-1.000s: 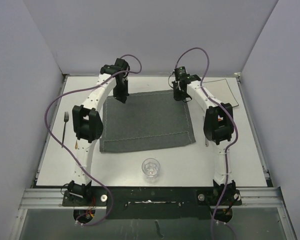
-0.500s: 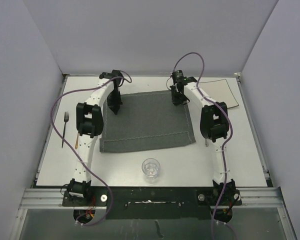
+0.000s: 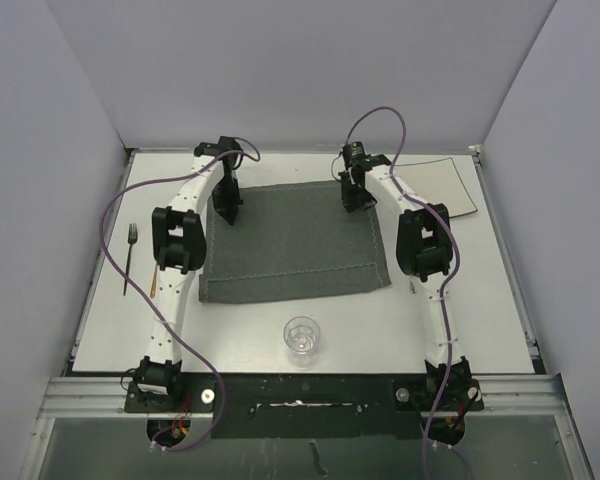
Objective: Set the dinner table for one person
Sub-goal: Flatten out the napkin at the center of the board.
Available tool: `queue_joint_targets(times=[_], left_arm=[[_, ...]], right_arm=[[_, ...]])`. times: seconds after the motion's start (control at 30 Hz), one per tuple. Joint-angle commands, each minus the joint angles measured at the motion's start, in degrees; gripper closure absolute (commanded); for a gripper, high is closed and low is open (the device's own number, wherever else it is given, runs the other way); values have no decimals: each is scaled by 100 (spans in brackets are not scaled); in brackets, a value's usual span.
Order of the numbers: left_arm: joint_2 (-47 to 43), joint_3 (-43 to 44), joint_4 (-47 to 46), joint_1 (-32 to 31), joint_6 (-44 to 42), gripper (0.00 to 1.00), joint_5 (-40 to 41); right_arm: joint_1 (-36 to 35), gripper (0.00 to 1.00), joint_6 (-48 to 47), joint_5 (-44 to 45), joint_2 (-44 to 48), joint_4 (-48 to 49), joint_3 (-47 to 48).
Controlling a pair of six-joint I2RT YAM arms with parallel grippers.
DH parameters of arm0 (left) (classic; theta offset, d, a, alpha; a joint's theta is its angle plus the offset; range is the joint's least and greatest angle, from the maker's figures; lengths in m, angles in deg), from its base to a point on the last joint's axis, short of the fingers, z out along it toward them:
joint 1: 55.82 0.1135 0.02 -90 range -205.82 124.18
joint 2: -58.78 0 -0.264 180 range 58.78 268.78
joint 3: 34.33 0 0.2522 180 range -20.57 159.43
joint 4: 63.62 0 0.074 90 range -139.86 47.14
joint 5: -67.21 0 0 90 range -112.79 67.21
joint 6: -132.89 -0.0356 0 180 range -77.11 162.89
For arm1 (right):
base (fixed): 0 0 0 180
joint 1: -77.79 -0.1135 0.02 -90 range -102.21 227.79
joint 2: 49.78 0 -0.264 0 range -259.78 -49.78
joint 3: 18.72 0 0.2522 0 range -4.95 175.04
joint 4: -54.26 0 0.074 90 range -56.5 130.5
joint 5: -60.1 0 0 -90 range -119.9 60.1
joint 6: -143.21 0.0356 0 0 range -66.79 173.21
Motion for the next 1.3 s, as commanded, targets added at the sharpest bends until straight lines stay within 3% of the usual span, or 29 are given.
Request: queue_joint_targets(times=[0.0, 0.53, 0.93, 1.27], left_arm=[[643, 402, -354, 60, -72, 100, -196], [1224, 948, -1178, 244, 60, 100, -949], [1620, 1271, -2058, 520, 693, 100, -1735], [1546, 1162, -2423, 669, 774, 100, -1934]], right_arm=[[82, 100, 106, 42, -180, -24, 228], [518, 100, 355, 8, -613, 143, 626], [720, 100, 601, -429, -944, 438, 1101], [900, 100, 600, -699, -1137, 547, 1365]])
